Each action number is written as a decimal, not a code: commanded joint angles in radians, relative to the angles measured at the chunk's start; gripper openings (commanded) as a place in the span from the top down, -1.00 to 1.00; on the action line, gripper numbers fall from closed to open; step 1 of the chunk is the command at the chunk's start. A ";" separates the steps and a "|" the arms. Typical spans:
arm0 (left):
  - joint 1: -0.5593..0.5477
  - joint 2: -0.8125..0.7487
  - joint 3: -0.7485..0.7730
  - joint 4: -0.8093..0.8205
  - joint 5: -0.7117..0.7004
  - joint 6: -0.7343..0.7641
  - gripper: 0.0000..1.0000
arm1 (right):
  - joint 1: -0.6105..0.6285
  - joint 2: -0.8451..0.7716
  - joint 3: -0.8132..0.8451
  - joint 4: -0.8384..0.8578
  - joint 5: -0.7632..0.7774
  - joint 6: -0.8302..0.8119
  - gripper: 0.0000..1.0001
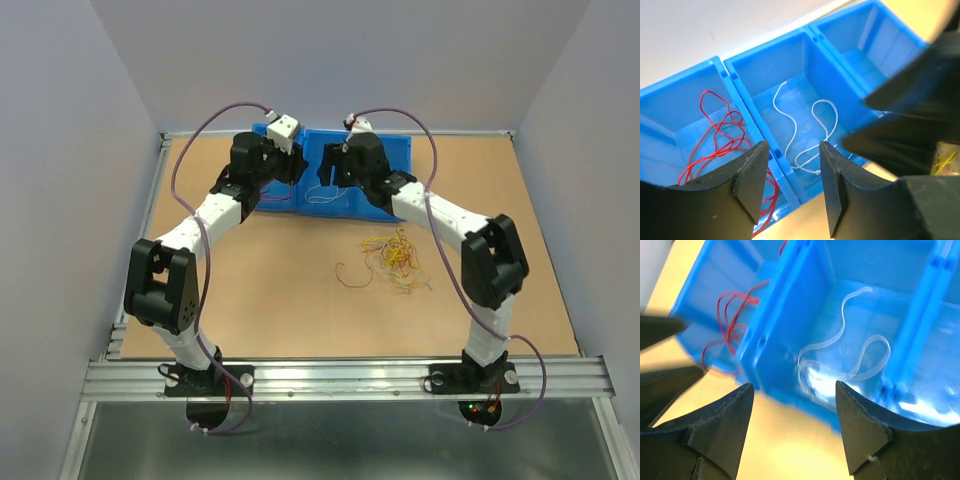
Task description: Untangle the cables
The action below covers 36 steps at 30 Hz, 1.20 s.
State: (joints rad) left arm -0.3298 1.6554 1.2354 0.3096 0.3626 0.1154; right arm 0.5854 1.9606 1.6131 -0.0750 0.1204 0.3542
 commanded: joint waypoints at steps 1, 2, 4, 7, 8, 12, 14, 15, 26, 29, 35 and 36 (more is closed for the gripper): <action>-0.041 -0.037 -0.030 0.017 -0.001 0.115 -0.15 | 0.004 -0.228 -0.218 0.036 0.088 -0.034 -0.43; -0.063 -0.040 -0.042 0.007 -0.007 0.133 -0.16 | 0.004 -0.321 -0.334 0.065 0.084 -0.035 -0.43; -0.086 -0.048 -0.060 0.002 0.004 0.159 -0.19 | 0.004 -0.414 -0.471 0.105 0.079 -0.035 -0.43; -0.138 -0.075 -0.096 -0.024 0.087 0.231 -0.22 | 0.004 -0.610 -0.704 0.142 0.087 -0.014 -0.38; -0.178 -0.092 -0.117 -0.027 0.091 0.268 -0.23 | 0.004 -0.656 -0.763 0.149 0.103 -0.003 -0.36; -0.286 -0.114 -0.160 -0.033 0.084 0.348 -0.25 | 0.004 -0.840 -0.975 0.156 0.185 0.078 -0.35; -0.319 -0.111 -0.181 -0.033 0.104 0.363 -0.26 | 0.004 -0.905 -1.067 0.156 0.240 0.097 -0.33; -0.340 -0.106 -0.185 -0.032 0.111 0.371 -0.26 | 0.004 -0.920 -1.094 0.156 0.266 0.113 -0.33; -0.396 0.000 -0.188 -0.018 0.122 0.382 -0.26 | 0.004 -0.859 -1.213 0.267 0.252 0.146 -0.10; -0.410 0.036 -0.180 -0.021 0.115 0.389 -0.26 | 0.004 -0.825 -1.217 0.320 0.217 0.137 -0.09; -0.425 0.086 -0.159 -0.046 0.102 0.395 -0.29 | 0.004 -0.784 -1.226 0.366 0.226 0.138 -0.33; -0.426 0.101 -0.145 -0.053 0.102 0.392 -0.29 | 0.004 -0.775 -1.230 0.392 0.226 0.138 -0.36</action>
State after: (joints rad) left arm -0.7456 1.7428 1.0527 0.2573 0.4656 0.4942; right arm 0.5903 1.1648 0.4088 0.2024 0.3424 0.4904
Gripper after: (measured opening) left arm 0.641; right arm 0.655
